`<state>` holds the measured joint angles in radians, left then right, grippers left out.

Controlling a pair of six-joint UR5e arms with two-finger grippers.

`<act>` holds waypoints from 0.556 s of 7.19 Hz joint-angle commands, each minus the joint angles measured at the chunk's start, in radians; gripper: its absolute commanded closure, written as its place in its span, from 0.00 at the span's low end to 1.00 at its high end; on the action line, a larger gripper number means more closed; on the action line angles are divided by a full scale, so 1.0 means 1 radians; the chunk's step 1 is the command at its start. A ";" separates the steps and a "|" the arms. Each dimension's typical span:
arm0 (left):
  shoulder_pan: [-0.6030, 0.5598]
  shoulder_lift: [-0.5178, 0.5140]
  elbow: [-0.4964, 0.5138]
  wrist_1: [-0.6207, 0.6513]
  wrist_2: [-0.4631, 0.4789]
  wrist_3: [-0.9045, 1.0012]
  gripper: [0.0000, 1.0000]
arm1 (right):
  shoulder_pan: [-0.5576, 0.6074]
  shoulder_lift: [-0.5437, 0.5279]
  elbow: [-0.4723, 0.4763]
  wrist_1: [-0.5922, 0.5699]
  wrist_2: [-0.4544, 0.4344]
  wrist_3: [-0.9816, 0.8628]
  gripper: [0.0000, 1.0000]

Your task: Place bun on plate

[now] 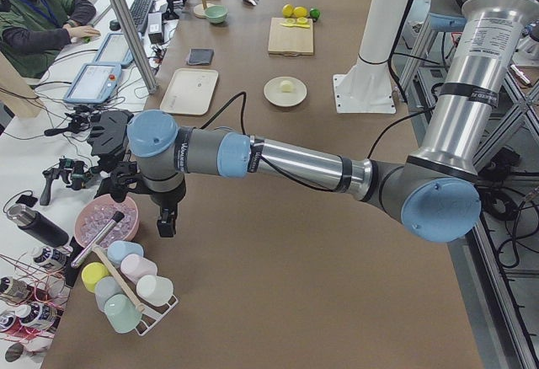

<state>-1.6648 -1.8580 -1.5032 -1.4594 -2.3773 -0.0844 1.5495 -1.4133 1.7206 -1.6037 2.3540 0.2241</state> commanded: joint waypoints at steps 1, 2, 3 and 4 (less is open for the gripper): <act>0.055 -0.007 0.014 -0.019 0.001 -0.020 0.02 | -0.008 -0.004 -0.010 0.001 0.001 0.004 0.00; 0.063 -0.004 0.017 -0.021 0.001 -0.020 0.02 | -0.008 -0.006 -0.009 0.001 0.001 0.004 0.00; 0.065 -0.006 0.023 -0.021 0.000 -0.021 0.02 | -0.012 -0.001 -0.012 0.001 -0.001 0.008 0.00; 0.063 -0.009 0.041 -0.022 -0.002 -0.021 0.02 | -0.012 -0.003 -0.009 0.001 0.001 0.009 0.00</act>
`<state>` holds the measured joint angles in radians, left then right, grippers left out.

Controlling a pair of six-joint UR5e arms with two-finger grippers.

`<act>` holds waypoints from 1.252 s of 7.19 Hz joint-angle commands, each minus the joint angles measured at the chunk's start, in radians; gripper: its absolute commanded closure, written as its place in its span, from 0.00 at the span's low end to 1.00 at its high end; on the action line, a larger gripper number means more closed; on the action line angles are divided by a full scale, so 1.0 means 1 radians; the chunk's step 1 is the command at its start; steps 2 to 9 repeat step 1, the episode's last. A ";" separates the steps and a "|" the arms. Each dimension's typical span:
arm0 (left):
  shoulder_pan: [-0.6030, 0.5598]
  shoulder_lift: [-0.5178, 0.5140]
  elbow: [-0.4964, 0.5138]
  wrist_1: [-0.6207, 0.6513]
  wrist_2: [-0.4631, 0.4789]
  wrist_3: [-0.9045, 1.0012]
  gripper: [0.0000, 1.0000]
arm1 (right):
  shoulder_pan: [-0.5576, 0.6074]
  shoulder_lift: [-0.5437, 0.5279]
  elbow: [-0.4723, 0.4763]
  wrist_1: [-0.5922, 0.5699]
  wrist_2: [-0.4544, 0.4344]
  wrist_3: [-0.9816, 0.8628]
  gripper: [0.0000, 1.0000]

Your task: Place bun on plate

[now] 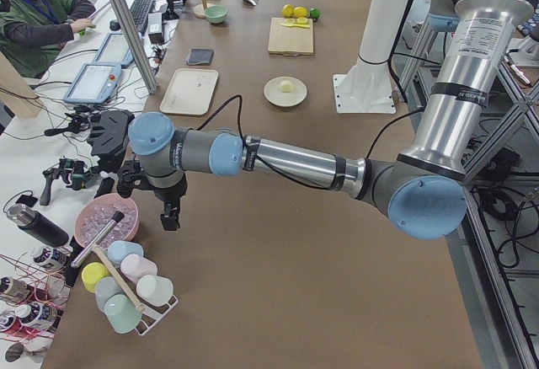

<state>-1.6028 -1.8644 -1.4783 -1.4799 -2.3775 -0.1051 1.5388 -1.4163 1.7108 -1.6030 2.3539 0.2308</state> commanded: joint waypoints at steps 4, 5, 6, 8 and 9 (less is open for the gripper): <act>0.001 -0.002 0.016 -0.002 -0.003 0.001 0.02 | -0.002 0.002 0.001 0.000 -0.001 0.001 0.00; 0.001 -0.002 0.016 -0.002 -0.003 0.001 0.02 | -0.002 0.002 0.001 0.000 -0.001 0.001 0.00; 0.001 -0.002 0.016 -0.002 -0.003 0.001 0.02 | -0.002 0.002 0.001 0.000 -0.001 0.001 0.00; 0.001 -0.002 0.016 -0.002 -0.003 0.001 0.02 | -0.002 0.002 0.001 0.000 -0.001 0.001 0.00; 0.001 -0.002 0.016 -0.002 -0.003 0.001 0.02 | -0.002 0.002 0.001 0.000 -0.001 0.001 0.00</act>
